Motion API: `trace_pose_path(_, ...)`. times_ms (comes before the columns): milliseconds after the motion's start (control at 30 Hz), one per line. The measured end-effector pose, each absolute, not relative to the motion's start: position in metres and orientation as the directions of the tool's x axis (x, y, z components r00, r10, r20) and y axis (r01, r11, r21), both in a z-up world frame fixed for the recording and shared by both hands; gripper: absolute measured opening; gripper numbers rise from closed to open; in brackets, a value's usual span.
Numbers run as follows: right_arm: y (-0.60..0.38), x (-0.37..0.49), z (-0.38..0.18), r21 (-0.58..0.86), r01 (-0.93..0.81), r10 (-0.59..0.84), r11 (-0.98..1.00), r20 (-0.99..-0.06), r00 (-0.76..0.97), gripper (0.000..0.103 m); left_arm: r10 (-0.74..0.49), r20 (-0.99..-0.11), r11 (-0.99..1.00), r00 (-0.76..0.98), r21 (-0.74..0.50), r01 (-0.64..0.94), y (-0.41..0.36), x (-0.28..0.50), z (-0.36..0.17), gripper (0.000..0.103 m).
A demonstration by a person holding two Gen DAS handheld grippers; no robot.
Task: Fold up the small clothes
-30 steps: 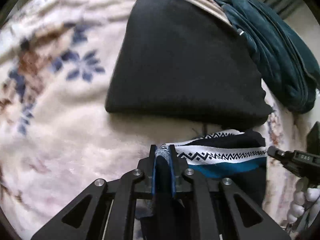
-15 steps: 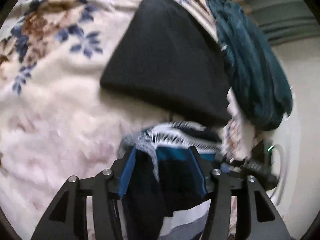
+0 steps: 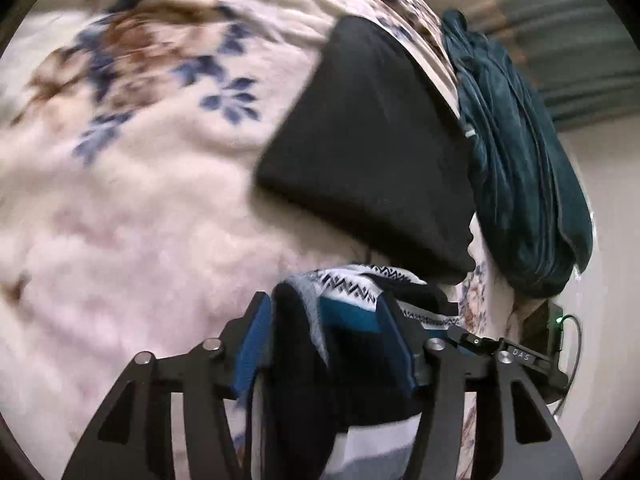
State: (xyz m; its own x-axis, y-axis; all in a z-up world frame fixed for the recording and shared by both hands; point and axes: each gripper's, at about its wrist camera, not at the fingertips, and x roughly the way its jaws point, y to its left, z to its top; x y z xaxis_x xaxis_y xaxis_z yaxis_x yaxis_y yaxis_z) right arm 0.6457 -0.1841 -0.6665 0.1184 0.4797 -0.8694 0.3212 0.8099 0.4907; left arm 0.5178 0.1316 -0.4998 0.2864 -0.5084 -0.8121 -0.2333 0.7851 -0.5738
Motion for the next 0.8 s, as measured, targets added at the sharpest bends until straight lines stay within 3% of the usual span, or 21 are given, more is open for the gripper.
trace_pose_path(200, -0.187, 0.632, -0.662, 0.516, 0.327, 0.508, 0.791, -0.853, 0.117, 0.034, -0.529, -0.832, 0.796, 0.164, -0.554, -0.244, 0.113, 0.485, -0.525, 0.051)
trace_pose_path(233, -0.186, 0.63, -0.663, 0.512, 0.327, 0.505, 0.794, -0.855, 0.113, 0.034, -0.524, -0.837, 0.801, 0.158, -0.547, -0.244, 0.11, 0.482, -0.53, 0.046)
trace_pose_path(267, -0.186, 0.628, -0.664, 0.507, 0.331, 0.501, 0.796, -0.858, 0.11, 0.034, -0.543, -0.819, 0.787, 0.183, -0.573, -0.229, 0.107, 0.48, -0.531, 0.023)
trace_pose_path(333, -0.184, 0.624, -0.664, 0.506, 0.332, 0.499, 0.796, -0.859, 0.111, 0.034, -0.538, -0.807, 0.791, 0.244, -0.583, -0.184, 0.107, 0.477, -0.516, 0.018)
trace_pose_path(433, -0.183, 0.618, -0.663, 0.496, 0.323, 0.486, 0.806, -0.866, 0.116, 0.034, -0.499, -0.821, 0.826, 0.279, -0.547, -0.132, 0.115, 0.481, -0.499, 0.018)
trace_pose_path(533, -0.183, 0.612, -0.664, 0.492, 0.318, 0.485, 0.81, -0.868, 0.107, 0.034, -0.405, -0.876, 0.868, 0.263, -0.458, -0.191, 0.135, 0.488, -0.504, 0.022)
trace_pose_path(633, -0.184, 0.607, -0.662, 0.486, 0.328, 0.48, 0.81, -0.871, 0.106, 0.034, -0.454, -0.845, 0.813, 0.282, -0.523, -0.257, 0.153, 0.483, -0.5, 0.029)
trace_pose_path(800, -0.184, 0.6, -0.657, 0.5, 0.333, 0.492, 0.8, -0.863, 0.115, 0.034, -0.539, -0.817, 0.779, 0.205, -0.576, -0.248, 0.135, 0.471, -0.498, 0.029)
